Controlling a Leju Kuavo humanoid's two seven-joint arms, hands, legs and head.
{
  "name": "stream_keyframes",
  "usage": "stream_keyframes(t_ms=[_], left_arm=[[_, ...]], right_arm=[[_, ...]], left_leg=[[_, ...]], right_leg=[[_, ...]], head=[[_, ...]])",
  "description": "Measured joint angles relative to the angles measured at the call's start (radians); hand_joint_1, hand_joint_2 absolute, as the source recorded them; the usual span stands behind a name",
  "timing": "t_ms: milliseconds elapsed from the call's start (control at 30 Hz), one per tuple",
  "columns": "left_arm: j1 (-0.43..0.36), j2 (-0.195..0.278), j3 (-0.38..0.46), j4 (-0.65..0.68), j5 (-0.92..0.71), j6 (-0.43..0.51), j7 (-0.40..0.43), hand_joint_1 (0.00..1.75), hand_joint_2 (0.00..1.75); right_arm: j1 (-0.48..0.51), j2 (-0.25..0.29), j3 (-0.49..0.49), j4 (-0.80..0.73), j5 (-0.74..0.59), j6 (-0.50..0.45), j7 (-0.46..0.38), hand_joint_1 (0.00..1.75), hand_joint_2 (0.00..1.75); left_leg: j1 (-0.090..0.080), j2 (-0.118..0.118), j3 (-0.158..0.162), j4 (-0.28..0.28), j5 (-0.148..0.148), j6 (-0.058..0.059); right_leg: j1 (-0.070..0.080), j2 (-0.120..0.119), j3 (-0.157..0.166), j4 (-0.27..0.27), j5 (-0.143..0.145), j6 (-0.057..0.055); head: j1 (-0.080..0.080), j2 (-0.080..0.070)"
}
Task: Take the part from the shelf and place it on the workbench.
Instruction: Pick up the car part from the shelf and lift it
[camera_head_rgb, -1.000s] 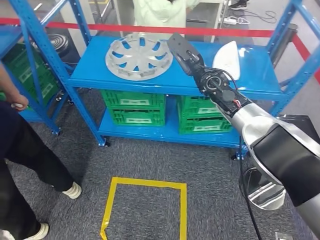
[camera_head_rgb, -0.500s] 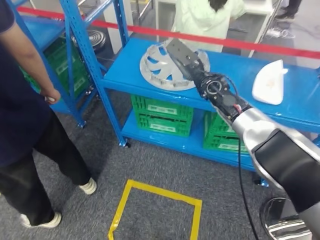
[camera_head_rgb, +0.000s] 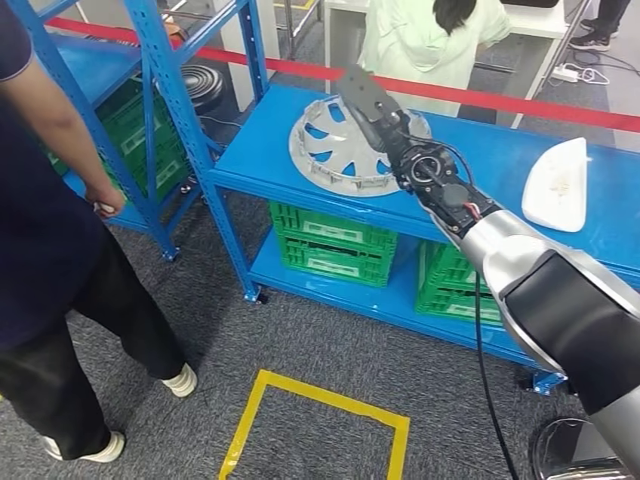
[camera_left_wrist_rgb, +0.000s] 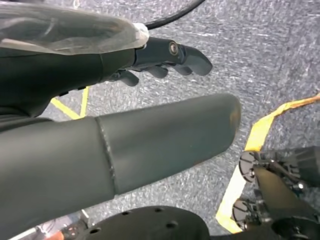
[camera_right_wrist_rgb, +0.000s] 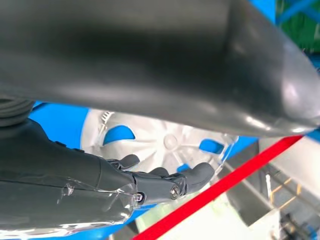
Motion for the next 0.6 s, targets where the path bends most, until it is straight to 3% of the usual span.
stream_keyframes(t_ms=[67, 133, 233, 300, 333, 400, 433, 500, 600], left_arm=[[0.001, 0.0, -0.001, 0.0, 0.001, 0.0, 0.0, 0.0, 0.0], [0.0, -0.001, -0.002, 0.0, 0.001, 0.0, 0.0, 0.0, 0.0], [-0.005, -0.001, -0.002, 0.0, 0.001, 0.0, 0.0, 0.0, 0.0], [-0.002, -0.002, -0.003, 0.001, 0.002, 0.0, 0.0, 0.0, 0.0], [-0.001, -0.003, -0.003, 0.001, 0.002, 0.0, 0.0, 0.0, 0.0], [0.001, -0.006, -0.003, 0.001, 0.002, 0.0, 0.0, 0.0, 0.0], [0.001, -0.006, -0.003, 0.001, 0.002, 0.0, 0.0, 0.0, 0.0], [0.0, -0.006, -0.003, 0.001, 0.002, 0.0, 0.0, 0.0, 0.0], [0.0, -0.004, -0.003, 0.001, 0.004, 0.0, 0.0, 0.0, 0.0]], right_arm=[[0.001, -0.001, -0.003, 0.0, 0.0, -0.007, 0.003, 0.0, 0.0], [0.001, -0.003, -0.008, -0.002, -0.002, -0.015, 0.005, 0.0, 0.0], [0.006, -0.011, -0.017, -0.005, -0.006, -0.021, 0.007, 0.0, 0.0], [0.015, -0.016, -0.019, -0.005, -0.006, -0.023, 0.009, 0.0, 0.0], [0.017, -0.017, -0.021, -0.005, -0.006, -0.023, 0.009, 0.0, 0.0], [0.018, -0.019, -0.026, -0.006, -0.006, -0.024, 0.008, 0.0, 0.0], [0.016, -0.019, -0.028, -0.007, -0.006, -0.026, 0.008, 0.0, 0.0], [0.015, -0.02, -0.031, -0.009, -0.007, -0.029, 0.008, 0.0, 0.0], [0.016, -0.02, -0.036, -0.015, -0.007, -0.033, 0.008, 0.0, 0.0]], left_leg=[[0.001, 0.0, 0.016, -0.008, 0.002, 0.01], [0.003, 0.003, 0.036, -0.013, 0.003, 0.018], [0.004, 0.006, 0.054, -0.013, -0.009, 0.025], [0.004, 0.007, 0.068, -0.012, -0.022, 0.023], [0.003, 0.009, 0.078, -0.011, -0.03, 0.022], [0.002, 0.017, 0.1, -0.009, -0.048, 0.018], [0.001, 0.02, 0.108, -0.006, -0.057, 0.014], [-0.002, 0.027, 0.115, -0.005, -0.07, 0.005], [-0.004, 0.031, 0.117, 0.009, -0.08, -0.009]], right_leg=[[-0.002, 0.0, 0.001, 0.014, -0.004, 0.013], [-0.004, 0.001, -0.021, 0.073, -0.031, 0.022], [-0.007, 0.001, -0.124, 0.259, -0.108, 0.03], [-0.007, 0.001, -0.176, 0.316, -0.12, 0.031], [-0.007, 0.0, -0.174, 0.285, -0.094, 0.03], [-0.004, -0.013, -0.134, 0.143, 0.004, 0.024], [-0.001, -0.024, -0.112, 0.072, 0.038, 0.02], [0.005, -0.037, -0.09, 0.007, 0.06, 0.008], [0.002, -0.022, -0.071, 0.0, 0.06, -0.006]], head=[[0.002, 0.0], [0.005, 0.0], [0.01, 0.0], [0.018, 0.0], [0.022, 0.0], [0.03, 0.0], [0.032, 0.0], [0.032, 0.0], [0.026, 0.0]])
